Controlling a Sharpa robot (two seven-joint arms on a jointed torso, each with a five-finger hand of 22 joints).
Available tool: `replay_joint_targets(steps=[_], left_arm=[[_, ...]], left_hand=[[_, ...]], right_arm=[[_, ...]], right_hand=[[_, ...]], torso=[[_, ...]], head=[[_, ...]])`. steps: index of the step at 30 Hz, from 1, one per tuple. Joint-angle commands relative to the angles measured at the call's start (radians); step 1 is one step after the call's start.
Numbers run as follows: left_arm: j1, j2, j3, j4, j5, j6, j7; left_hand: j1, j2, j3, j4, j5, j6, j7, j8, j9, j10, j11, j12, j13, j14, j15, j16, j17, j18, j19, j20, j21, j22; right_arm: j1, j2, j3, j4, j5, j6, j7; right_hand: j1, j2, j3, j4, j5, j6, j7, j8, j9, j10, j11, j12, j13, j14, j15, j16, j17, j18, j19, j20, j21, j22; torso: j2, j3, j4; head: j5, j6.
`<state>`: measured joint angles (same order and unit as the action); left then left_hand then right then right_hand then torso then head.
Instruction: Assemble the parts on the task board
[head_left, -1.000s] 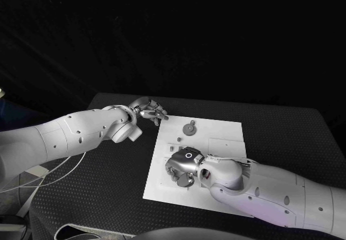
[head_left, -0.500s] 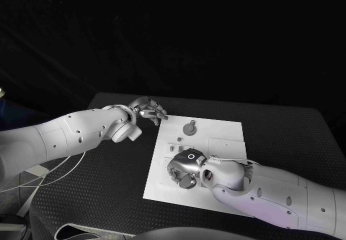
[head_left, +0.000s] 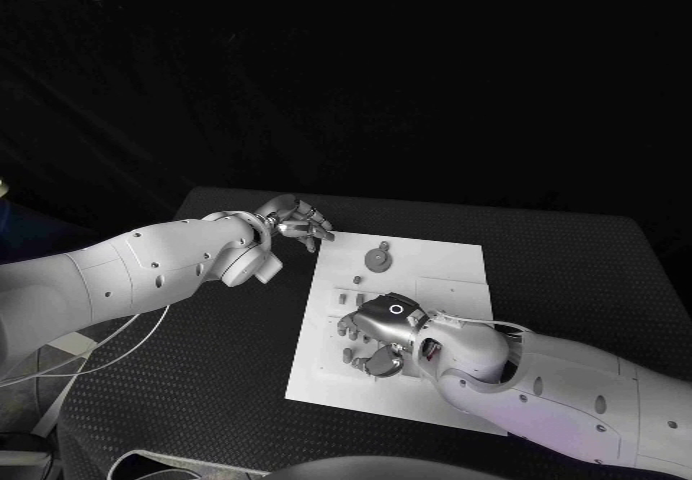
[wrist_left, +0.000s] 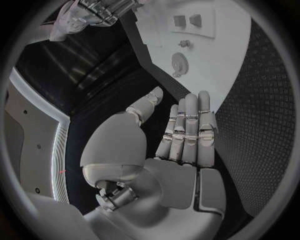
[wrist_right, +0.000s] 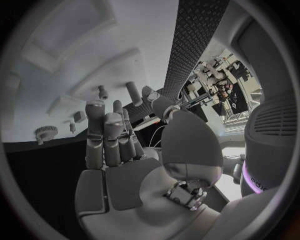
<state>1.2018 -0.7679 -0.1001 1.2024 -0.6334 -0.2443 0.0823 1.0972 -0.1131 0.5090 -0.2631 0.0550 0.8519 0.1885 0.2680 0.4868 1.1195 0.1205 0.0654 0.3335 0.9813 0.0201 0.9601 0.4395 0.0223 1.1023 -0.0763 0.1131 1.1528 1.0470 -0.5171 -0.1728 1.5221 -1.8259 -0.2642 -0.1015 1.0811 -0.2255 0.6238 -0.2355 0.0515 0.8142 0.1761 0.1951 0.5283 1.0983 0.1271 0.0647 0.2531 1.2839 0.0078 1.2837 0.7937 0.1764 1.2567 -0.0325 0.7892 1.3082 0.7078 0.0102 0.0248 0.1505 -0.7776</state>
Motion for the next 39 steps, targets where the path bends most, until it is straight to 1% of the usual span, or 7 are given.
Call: replay_joint_targets(steps=[1,9,15,19,25,31,39], left_arm=[[0.002,0.000,0.000,0.001,0.005,0.007,0.005],[0.001,0.000,0.000,-0.007,0.005,0.005,0.010],[0.001,-0.002,-0.002,-0.015,0.008,0.000,0.012],[0.001,-0.004,-0.003,-0.022,0.014,-0.005,0.016],[0.000,-0.006,-0.007,-0.025,0.017,-0.003,0.015],[0.000,-0.007,-0.013,-0.022,0.019,-0.001,0.013],[0.000,-0.006,-0.014,-0.022,0.019,0.002,0.013]], left_hand=[[-0.007,-0.001,-0.003,0.001,-0.002,-0.008,0.001,0.003,-0.002,-0.001,0.006,0.005,0.001,-0.002,0.000,-0.005,0.002,0.018,0.006,-0.002,-0.004,0.000],[-0.007,-0.001,-0.004,0.001,-0.002,-0.009,0.001,0.003,-0.002,-0.001,0.006,0.005,0.001,-0.002,0.001,-0.005,0.002,0.017,0.006,-0.002,-0.005,0.000],[-0.009,0.000,-0.004,0.003,-0.002,-0.008,0.001,0.004,-0.002,0.000,0.006,0.005,0.002,-0.002,0.001,-0.005,0.002,0.017,0.007,-0.001,-0.005,0.000],[-0.011,0.001,-0.004,0.004,-0.002,-0.008,0.001,0.004,-0.002,0.000,0.006,0.005,0.002,-0.001,0.000,-0.005,0.003,0.017,0.007,-0.002,-0.005,0.000],[-0.012,0.001,-0.005,0.006,-0.002,-0.008,0.001,0.004,-0.002,0.000,0.006,0.005,0.002,-0.001,0.000,-0.005,0.003,0.017,0.007,-0.002,-0.005,0.000],[-0.014,0.002,-0.005,0.008,-0.002,-0.008,0.001,0.005,-0.002,0.000,0.006,0.006,0.002,-0.001,0.000,-0.005,0.003,0.017,0.008,-0.002,-0.006,0.000],[-0.016,0.002,-0.006,0.010,-0.002,-0.008,0.001,0.005,-0.002,0.001,0.006,0.006,0.003,-0.001,0.000,-0.005,0.004,0.017,0.008,-0.002,-0.006,0.001]], right_arm=[[0.007,-0.026,0.015,0.030,0.023,-0.075,0.022],[0.032,-0.137,0.122,0.085,0.165,-0.122,0.038],[0.103,-0.241,0.122,0.059,0.445,-0.077,0.007],[0.119,-0.292,0.122,0.060,0.506,0.034,-0.067],[0.121,-0.333,0.121,0.070,0.509,0.184,-0.134],[0.120,-0.363,0.107,0.095,0.546,0.326,-0.216],[0.120,-0.382,0.088,0.118,0.556,0.375,-0.268]], right_hand=[[-0.001,-0.010,0.000,0.009,0.002,-0.004,0.004,0.003,-0.002,-0.006,0.000,0.004,-0.002,0.000,0.005,0.007,-0.001,0.085,0.003,-0.005,-0.003,0.013],[-0.027,-0.013,-0.004,0.066,0.002,0.011,0.018,0.022,-0.002,0.038,-0.016,0.027,-0.003,0.002,-0.010,0.015,-0.002,0.085,0.011,-0.009,-0.004,0.015],[-0.134,-0.013,-0.012,0.191,0.002,0.019,0.012,0.031,-0.005,0.125,-0.045,0.076,0.029,0.004,-0.038,0.023,0.000,0.085,0.017,-0.011,-0.001,0.018],[-0.315,-0.002,-0.101,0.331,0.004,0.087,-0.051,0.082,0.030,0.324,-0.117,0.279,0.192,-0.002,-0.098,0.031,0.008,0.085,0.010,-0.017,0.001,0.019],[-0.283,0.029,-0.205,0.382,-0.003,0.104,-0.082,0.151,0.141,0.073,-0.149,0.770,0.745,0.000,-0.137,0.041,0.018,0.085,0.001,-0.041,0.022,0.023],[-0.229,0.006,-0.245,0.519,-0.003,0.112,-0.093,0.169,0.198,0.029,-0.158,0.897,0.886,-0.004,-0.147,0.100,0.069,0.085,-0.008,-0.049,0.049,0.021],[-0.217,0.047,-0.308,0.528,-0.003,0.145,-0.104,0.175,0.225,0.047,-0.167,0.946,0.931,-0.003,-0.156,0.142,0.110,0.085,-0.004,-0.055,0.056,0.020]], torso=[[0.000,0.0010,0.0006],[0.000,0.0014,-0.0024],[-0.003,0.0009,-0.0063],[-0.006,0.0028,-0.0109],[-0.008,0.0067,-0.0149],[-0.007,0.0062,-0.0141],[-0.006,0.0043,-0.0137]], head=[[-0.002,0.005],[-0.022,0.022],[-0.064,0.044],[-0.077,0.054],[-0.091,0.056],[-0.103,0.058],[-0.115,0.056]])
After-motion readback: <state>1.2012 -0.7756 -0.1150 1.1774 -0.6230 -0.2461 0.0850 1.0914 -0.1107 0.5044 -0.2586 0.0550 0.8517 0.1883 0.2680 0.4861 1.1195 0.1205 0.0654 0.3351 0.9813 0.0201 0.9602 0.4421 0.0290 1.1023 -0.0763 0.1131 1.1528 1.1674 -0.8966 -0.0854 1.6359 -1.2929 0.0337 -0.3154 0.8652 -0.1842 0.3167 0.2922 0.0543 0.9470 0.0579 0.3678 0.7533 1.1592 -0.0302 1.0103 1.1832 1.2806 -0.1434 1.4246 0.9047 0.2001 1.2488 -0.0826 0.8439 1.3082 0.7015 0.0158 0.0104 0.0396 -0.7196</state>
